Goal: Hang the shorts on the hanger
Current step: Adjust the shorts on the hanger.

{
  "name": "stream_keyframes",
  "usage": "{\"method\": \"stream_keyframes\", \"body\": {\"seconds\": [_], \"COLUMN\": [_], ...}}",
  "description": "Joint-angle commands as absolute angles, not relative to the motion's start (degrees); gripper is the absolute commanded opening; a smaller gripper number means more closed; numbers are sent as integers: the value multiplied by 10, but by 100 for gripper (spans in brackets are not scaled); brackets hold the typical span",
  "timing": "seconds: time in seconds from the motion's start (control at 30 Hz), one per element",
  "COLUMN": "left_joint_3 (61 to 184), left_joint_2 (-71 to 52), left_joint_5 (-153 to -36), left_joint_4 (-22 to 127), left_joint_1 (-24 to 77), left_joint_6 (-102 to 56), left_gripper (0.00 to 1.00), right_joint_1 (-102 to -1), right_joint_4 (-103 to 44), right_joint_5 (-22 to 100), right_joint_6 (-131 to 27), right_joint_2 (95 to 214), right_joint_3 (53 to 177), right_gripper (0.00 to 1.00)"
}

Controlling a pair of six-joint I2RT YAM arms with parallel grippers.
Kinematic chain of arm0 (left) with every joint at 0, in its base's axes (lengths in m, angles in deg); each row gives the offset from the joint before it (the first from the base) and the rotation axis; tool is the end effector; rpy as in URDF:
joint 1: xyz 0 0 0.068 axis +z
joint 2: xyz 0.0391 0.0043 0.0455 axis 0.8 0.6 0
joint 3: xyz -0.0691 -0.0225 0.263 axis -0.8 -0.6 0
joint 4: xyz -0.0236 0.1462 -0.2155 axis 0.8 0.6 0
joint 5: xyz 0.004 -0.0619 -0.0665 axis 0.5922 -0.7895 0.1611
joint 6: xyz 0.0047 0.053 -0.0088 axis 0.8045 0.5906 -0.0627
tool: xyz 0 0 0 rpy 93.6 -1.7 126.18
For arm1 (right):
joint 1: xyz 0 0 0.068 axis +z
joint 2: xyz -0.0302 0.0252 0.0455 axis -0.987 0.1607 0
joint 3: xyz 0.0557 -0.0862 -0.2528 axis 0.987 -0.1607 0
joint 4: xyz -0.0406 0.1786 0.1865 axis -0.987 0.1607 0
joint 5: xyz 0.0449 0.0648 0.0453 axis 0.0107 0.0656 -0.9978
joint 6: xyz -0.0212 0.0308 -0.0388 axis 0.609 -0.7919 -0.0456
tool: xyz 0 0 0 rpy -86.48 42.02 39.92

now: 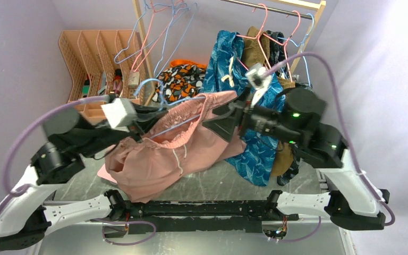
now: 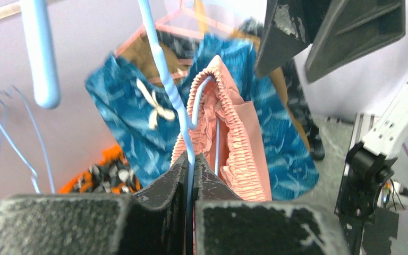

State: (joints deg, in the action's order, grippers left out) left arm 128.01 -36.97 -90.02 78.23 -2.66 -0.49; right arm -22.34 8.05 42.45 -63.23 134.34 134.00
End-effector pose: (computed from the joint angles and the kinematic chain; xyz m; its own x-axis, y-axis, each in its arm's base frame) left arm 0.0737 -0.1126 0.4952 0.2149 0.0074 -0.9766 0.8359 0.5158 0.1878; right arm 0.0881 0.1482 0.5213 -0.3155 0.0778 -0.9457 -0.8317 0.4572 0.3151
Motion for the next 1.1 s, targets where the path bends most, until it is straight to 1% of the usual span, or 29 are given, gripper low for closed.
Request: {"method": "stream_keyframes", "body": {"seconds": [0.0, 0.1, 0.23, 0.4, 0.53, 0.73, 0.87, 1.07], "left_joint_3": [1386, 1447, 1523, 1578, 1565, 1491, 1463, 1458], "left_joint_2": [-393, -385, -365, -336, -315, -307, -294, -271], "left_joint_5": [-967, -1008, -1051, -1069, -1050, -1008, -1032, -1094], "left_joint_4": [772, 794, 801, 802, 837, 884, 900, 908], "left_joint_1": [-26, -26, -26, -26, -26, -26, -26, -26], "left_joint_6": [25, 28, 26, 29, 45, 66, 63, 61], "left_gripper": [7, 7, 7, 7, 7, 7, 7, 7], "right_joint_1": [-223, -223, -223, -223, -223, -223, -223, -223], "right_joint_4": [101, 91, 61, 49, 64, 79, 103, 117], "right_joint_5": [291, 251, 229, 222, 246, 294, 307, 279], "right_joint_6": [-563, -543, -523, -503, -491, -481, -474, -460], "right_joint_2": [1323, 1313, 1308, 1316, 1318, 1295, 1303, 1341], "right_joint_3": [1432, 1465, 1501, 1546, 1558, 1526, 1501, 1472], "right_gripper": [63, 64, 65, 66, 66, 66, 66, 66]}}
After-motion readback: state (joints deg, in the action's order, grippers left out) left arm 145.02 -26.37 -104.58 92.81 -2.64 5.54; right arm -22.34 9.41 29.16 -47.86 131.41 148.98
